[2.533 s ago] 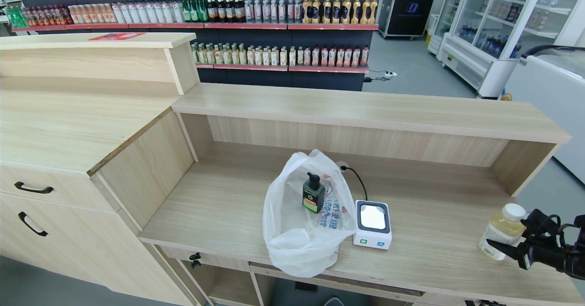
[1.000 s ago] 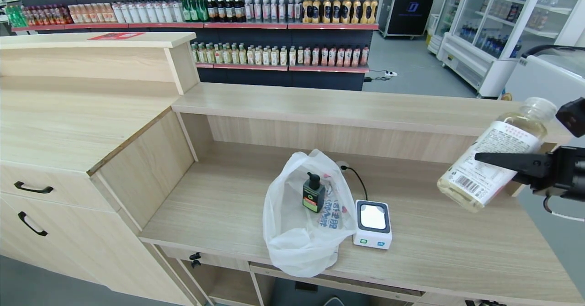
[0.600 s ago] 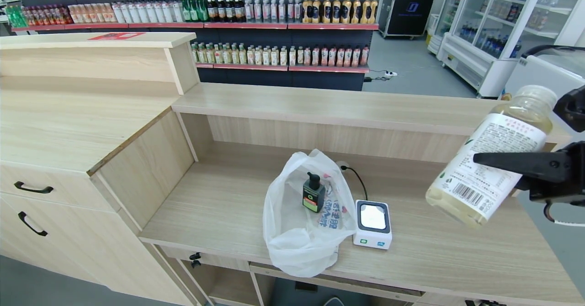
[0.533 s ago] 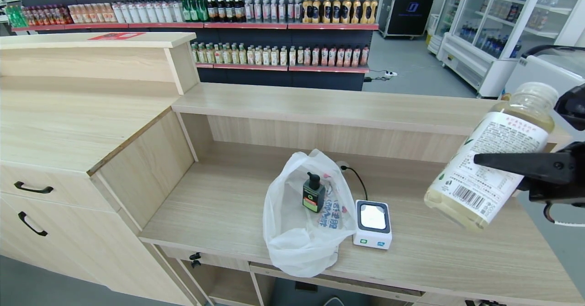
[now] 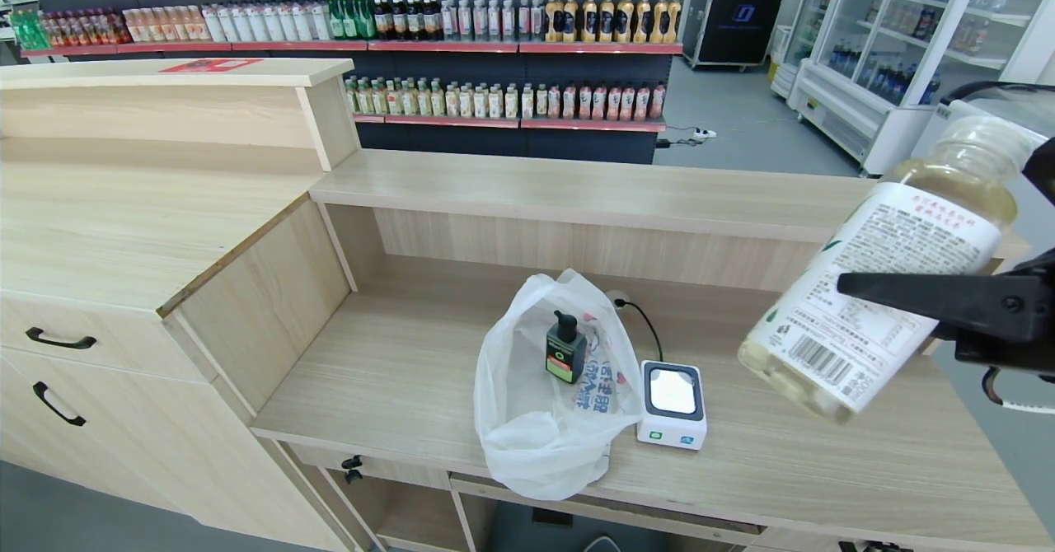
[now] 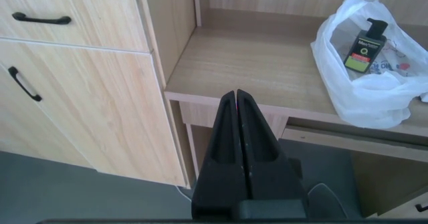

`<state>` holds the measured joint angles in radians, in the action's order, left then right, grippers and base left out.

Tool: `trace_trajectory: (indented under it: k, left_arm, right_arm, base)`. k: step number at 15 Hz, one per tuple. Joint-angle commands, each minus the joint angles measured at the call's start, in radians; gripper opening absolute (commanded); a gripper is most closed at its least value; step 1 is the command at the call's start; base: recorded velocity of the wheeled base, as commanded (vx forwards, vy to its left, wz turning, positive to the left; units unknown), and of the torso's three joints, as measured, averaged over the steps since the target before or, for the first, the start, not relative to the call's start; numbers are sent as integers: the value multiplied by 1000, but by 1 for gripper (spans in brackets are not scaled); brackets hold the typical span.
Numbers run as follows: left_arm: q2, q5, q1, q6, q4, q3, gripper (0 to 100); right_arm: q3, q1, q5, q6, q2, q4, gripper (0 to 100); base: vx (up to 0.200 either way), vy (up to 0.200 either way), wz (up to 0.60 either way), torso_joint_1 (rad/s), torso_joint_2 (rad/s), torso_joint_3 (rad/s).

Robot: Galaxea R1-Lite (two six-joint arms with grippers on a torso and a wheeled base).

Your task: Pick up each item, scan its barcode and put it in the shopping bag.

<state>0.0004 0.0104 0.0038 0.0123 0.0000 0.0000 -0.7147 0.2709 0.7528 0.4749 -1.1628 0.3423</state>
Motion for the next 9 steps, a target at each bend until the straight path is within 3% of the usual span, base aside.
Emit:
trace_trajectory:
  k: [1, 3, 9]
  left_arm:
    - [0, 0, 1, 0, 0, 0, 0]
    - [0, 0, 1, 0, 0, 0, 0]
    - [0, 0, 1, 0, 0, 0, 0]
  right_arm:
    - [-3, 145, -118, -1, -2, 1, 0]
    - [-8, 205, -138, 1, 17, 1, 0]
    - [-60, 265, -125, -45, -5, 0, 0]
  base:
    - [0, 0, 0, 0, 0, 0]
    - [0, 0, 0, 0, 0, 0]
    - [0, 0, 0, 0, 0, 0]
